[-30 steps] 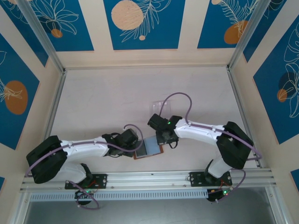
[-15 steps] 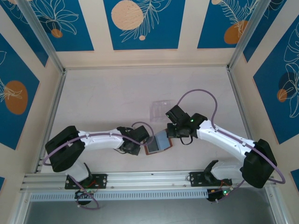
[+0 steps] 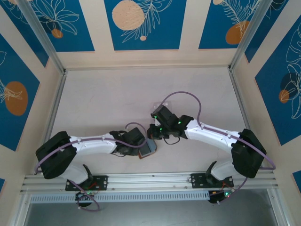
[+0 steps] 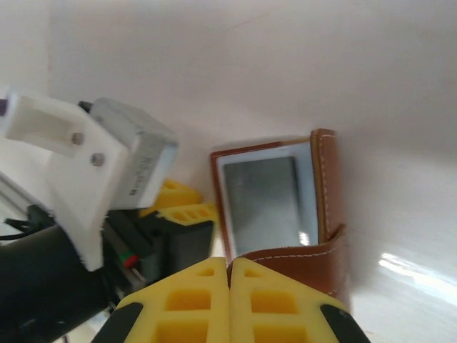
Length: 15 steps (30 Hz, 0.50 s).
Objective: Put the credit cards into the card holder
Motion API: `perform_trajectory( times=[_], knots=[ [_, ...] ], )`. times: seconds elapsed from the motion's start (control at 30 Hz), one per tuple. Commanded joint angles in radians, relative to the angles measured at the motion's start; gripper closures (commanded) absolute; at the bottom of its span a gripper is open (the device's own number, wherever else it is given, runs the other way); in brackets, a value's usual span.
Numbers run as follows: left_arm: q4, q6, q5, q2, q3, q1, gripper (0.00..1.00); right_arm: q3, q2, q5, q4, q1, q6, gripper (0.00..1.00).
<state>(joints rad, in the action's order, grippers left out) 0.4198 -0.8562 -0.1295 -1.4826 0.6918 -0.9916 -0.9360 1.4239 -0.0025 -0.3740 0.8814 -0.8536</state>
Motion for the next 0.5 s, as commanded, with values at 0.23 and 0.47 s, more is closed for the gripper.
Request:
perform_trajectory(
  times=[0.23,0.47],
  knots=[
    [-0.467,-0.125,0.175,-0.092,-0.132,0.083,0.75,0.103,0.005,-0.112,0.339,0.042,-0.231,1.0],
    [-0.35,-0.136,0.094,0.125,-0.225,0.097,0.61,0.117,0.106,-0.126,0.425,0.058,-0.257,0.94]
  ],
)
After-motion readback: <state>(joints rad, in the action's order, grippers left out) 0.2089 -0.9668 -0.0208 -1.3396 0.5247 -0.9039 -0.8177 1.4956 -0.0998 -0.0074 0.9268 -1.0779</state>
